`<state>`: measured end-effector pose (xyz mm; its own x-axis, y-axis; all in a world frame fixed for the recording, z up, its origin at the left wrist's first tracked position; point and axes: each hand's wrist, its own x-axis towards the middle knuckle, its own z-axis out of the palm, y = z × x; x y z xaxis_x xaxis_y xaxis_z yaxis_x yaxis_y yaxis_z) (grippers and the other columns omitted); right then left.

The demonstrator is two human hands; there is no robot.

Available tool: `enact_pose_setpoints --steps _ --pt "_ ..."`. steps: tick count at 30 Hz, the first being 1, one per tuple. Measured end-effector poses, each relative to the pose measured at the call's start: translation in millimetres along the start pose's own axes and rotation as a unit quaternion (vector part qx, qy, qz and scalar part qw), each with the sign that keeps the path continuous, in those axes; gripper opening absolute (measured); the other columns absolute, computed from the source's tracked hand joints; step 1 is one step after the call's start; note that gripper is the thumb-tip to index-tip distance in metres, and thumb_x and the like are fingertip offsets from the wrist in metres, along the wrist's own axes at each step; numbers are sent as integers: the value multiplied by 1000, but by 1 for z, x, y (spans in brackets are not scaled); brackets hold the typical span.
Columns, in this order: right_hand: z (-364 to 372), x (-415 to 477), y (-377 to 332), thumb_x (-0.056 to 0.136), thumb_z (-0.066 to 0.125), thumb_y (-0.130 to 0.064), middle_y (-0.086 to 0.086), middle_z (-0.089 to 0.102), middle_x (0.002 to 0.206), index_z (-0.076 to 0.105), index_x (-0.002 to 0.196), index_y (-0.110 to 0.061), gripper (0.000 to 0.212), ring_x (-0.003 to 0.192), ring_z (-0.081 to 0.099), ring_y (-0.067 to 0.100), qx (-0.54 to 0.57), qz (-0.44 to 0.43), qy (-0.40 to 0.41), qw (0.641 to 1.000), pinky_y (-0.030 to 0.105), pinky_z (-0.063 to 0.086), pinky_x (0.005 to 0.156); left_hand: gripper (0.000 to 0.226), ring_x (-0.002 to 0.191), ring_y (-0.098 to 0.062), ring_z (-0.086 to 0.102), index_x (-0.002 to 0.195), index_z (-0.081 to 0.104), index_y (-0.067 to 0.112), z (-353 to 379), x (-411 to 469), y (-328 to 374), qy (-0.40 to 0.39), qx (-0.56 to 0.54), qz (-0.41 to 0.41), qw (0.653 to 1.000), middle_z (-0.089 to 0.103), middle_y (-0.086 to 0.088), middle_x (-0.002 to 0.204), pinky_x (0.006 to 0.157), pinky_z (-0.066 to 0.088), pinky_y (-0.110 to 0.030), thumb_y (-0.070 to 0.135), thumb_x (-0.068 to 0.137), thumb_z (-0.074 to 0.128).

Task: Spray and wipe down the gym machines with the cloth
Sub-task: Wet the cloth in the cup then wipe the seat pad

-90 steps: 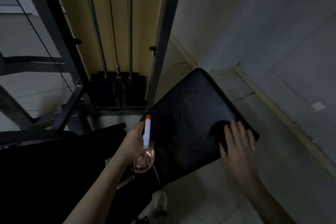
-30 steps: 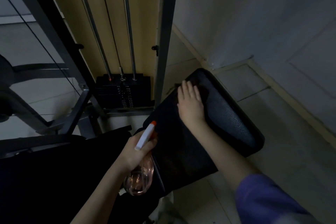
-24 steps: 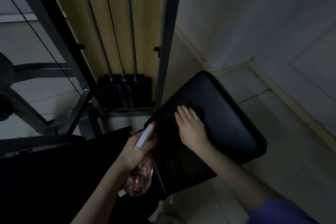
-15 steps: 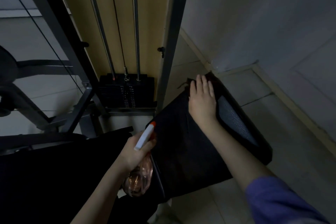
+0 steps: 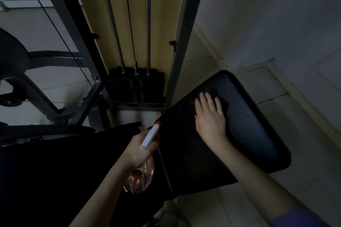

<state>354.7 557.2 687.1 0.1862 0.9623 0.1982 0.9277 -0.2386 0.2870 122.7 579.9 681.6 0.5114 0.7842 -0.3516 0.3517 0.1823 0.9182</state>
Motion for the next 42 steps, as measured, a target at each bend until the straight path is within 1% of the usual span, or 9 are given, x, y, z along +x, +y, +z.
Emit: enact_pose_setpoints --steps 6,12,16,19,24,27,30,34,42 --pt "31 23 -54 99 39 -20 13 -1 158 10 149 -7 59 145 -1 28 2 -89 -120 989 42 -9 114 45 65 -14 54 92 59 0 0 -11 -4 17 19 -15 1000 59 -5 76 64 44 -31 36 65 59" --pt "29 -63 -65 101 26 -34 10 -1 158 9 149 -7 59 146 -4 23 21 -152 -234 960 38 -18 109 36 72 -22 56 93 59 -2 1 -21 -6 12 20 -43 999 59 -11 82 66 45 -33 24 70 55" --pt "0 -67 -28 78 65 -18 19 38 145 47 135 -2 62 135 36 29 41 -71 -114 990 45 12 115 10 71 -21 56 84 56 24 7 -24 -8 17 -1 -45 999 59 -8 80 67 46 -34 15 80 60" --pt "-8 -38 -3 69 60 -7 22 51 134 60 123 -4 54 124 49 35 37 13 10 999 48 34 105 20 68 -19 57 87 57 21 13 -25 -11 12 16 -47 999 59 -6 78 60 46 -24 0 89 57" --pt "13 -33 -39 82 64 -27 12 43 144 56 129 -13 50 136 35 33 -25 -51 -85 995 47 14 114 14 67 -16 57 87 58 13 22 -30 -17 -5 47 -49 998 58 -5 78 60 46 -24 -1 88 58" --pt "34 -76 -52 67 78 -22 14 55 133 67 114 -10 50 127 47 33 -17 -117 -134 984 46 18 112 8 66 -18 56 95 58 -4 24 -30 -21 -7 44 -46 998 58 -9 78 60 45 -26 -1 88 57" --pt "32 -119 -42 79 54 -13 14 61 125 72 104 -10 32 121 54 32 8 -151 -125 981 44 25 108 13 67 -21 56 95 56 -5 25 -30 -20 -20 44 -42 998 58 -10 78 61 46 -31 5 87 58" --pt "11 -142 -6 77 33 -12 14 61 125 70 110 -7 49 120 55 32 49 -115 -67 990 46 28 104 11 69 -22 55 84 54 15 30 -32 -16 -31 40 -42 998 58 -10 79 62 46 -29 5 88 58" --pt "-12 -106 10 84 62 -10 14 41 145 57 127 -8 44 135 32 31 43 77 40 995 45 18 112 22 75 -31 58 94 57 25 38 -36 -18 -40 47 -28 998 62 -16 85 69 49 -39 3 90 57"
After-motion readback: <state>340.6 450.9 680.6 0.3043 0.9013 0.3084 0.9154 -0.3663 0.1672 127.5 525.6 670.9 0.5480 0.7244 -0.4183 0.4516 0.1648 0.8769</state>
